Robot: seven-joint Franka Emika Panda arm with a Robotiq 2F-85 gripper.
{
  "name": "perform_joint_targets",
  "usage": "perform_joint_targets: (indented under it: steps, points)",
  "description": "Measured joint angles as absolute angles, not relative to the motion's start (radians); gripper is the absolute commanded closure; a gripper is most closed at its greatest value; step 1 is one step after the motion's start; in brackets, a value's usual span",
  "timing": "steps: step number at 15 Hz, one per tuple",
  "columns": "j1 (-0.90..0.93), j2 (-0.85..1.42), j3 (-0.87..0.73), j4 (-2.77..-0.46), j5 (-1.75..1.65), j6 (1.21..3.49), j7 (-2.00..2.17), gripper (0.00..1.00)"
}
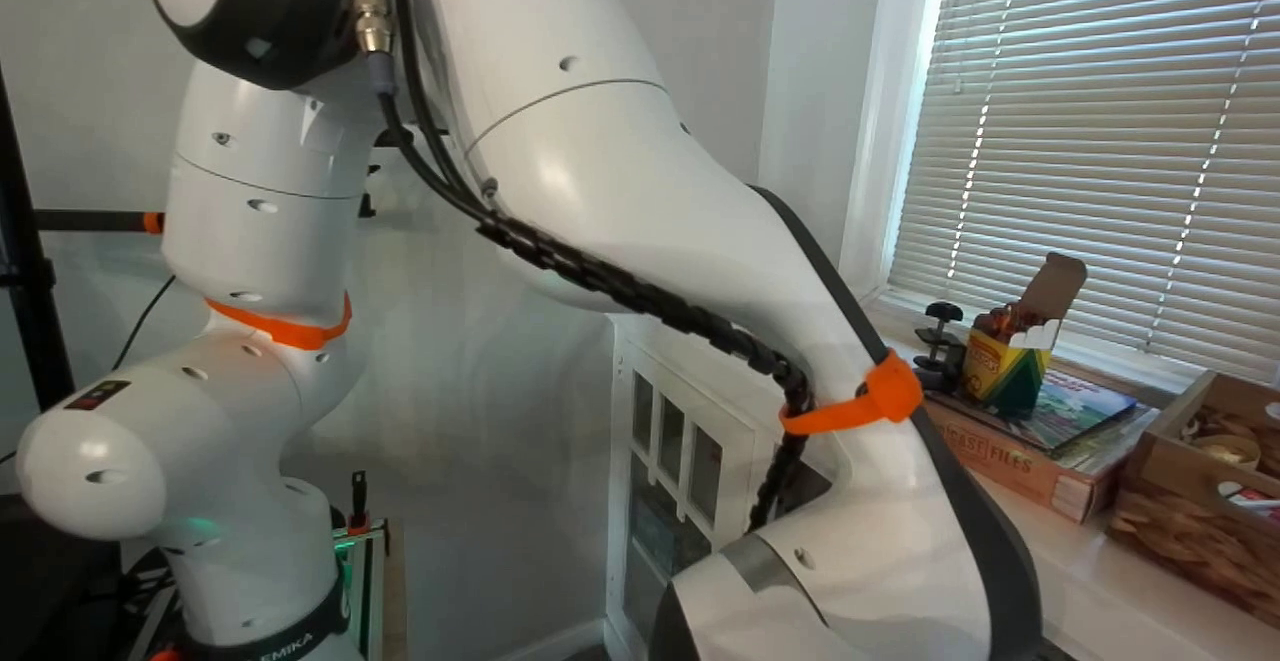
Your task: Close the bottom right cabinet door
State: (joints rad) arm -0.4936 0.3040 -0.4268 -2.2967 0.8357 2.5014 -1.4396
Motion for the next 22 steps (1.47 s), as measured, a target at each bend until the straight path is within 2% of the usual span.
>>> perform_joint_targets:
  steps: [6, 10, 22]
  points:
    - [-0.493, 0.292, -0.424, -2.247, 0.682, 2.391, -1.087, 0.0]
    - [-0.499, 0.29, -0.413, -2.218, 0.632, 2.238, -0.932, 0.0]
    - [-0.52, 0.291, -0.34, -2.196, 0.828, 1.869, -0.792, 0.0]
